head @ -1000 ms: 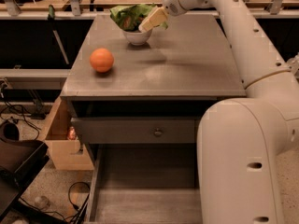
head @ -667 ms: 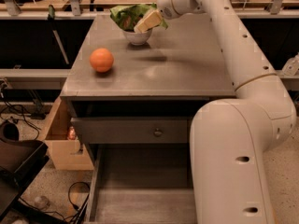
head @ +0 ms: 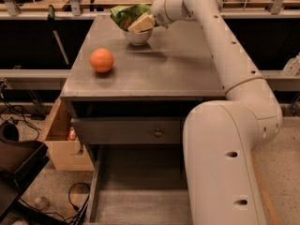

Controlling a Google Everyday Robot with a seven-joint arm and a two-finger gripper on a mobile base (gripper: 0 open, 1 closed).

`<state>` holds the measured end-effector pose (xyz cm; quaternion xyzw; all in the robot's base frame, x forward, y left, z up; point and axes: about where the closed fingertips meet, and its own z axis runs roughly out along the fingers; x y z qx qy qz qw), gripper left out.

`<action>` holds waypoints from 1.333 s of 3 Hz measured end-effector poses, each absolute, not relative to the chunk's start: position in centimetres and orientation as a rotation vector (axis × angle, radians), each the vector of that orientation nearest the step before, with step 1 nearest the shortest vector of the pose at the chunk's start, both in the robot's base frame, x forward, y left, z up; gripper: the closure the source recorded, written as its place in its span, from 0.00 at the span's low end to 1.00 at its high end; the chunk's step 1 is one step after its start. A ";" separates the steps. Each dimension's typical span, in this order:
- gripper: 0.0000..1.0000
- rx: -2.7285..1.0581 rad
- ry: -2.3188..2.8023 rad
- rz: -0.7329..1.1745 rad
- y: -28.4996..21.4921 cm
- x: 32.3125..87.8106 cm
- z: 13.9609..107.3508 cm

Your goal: Pick green rice chip bag from white bowl and place on counter

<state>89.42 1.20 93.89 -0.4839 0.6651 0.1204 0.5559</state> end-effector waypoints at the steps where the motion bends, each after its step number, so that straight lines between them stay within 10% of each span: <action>1: 0.41 -1.132 1.575 0.306 1.7 89.7 93.5; 4: 1.00 -1.144 1.578 0.318 2.6 89.7 92.7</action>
Offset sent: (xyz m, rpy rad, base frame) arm 0.0018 0.0037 -0.0030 0.0131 0.0098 0.0022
